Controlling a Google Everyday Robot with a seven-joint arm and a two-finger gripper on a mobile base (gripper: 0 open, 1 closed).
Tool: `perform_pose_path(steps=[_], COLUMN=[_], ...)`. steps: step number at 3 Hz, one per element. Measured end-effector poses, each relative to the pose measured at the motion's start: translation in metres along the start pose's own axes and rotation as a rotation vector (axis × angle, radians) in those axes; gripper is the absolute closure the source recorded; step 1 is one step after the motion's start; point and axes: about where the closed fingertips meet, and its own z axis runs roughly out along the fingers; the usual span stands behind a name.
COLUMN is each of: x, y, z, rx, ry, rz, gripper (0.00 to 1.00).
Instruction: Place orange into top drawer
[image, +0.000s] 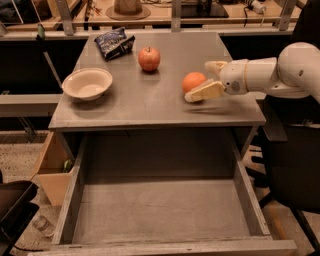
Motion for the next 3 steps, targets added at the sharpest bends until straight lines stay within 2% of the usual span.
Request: perform_pose_path(steps=[1,3], x=[0.0018,0.0008], y=[0.0089,0.0113], z=[0.007,0.0123], rx=[-0.043,-0.051], ry=[-0.022,-0.022], rz=[0.018,0.016], gripper=[0.38,0.83])
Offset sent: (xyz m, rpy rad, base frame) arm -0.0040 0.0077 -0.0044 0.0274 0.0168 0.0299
